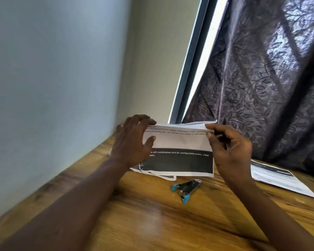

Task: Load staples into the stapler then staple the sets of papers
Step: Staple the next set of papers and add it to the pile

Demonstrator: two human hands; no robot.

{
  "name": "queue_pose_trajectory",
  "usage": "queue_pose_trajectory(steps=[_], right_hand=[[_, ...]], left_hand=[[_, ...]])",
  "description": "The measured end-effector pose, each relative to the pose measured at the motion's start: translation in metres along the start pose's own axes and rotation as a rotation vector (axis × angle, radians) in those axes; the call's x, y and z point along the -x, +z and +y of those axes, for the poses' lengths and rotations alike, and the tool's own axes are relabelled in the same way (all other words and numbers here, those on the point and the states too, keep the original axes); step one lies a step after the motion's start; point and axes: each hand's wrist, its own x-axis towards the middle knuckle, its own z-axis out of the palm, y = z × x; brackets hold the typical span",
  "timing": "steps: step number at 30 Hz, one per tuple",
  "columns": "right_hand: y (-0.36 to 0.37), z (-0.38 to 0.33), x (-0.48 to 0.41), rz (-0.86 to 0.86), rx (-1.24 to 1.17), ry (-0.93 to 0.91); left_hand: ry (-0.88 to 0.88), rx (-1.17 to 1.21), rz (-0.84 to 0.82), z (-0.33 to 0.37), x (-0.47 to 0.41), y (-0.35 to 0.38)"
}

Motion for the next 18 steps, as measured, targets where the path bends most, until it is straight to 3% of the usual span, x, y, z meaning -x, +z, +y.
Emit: queue_pose_trajectory(steps=[5,10,12,16,18], right_hand=[[-0.030,0.005,0.023,0.131,-0.022,-0.047],[-0.049,0.018,0.026,0.220,-0.034,0.007],[-0.054,0.022,0.022,0.245,-0.178,0.160],[-0.064,0.024,0.011,0.266,-0.603,0.767],[-0.070,0.028,0.010,0.222,-0.672,0.913]], left_hand=[[0.182,-0.027,0.179,0.012,0.000,-0.001],[0.275,-0.086,0.233,0.038,0.009,0.003],[0.306,-0.071,0.228,0.050,0.014,0.003],[0.382,0.085,0.093,0.062,0.027,0.013],[0.430,0.127,0.004,0.066,0.031,0.017]])
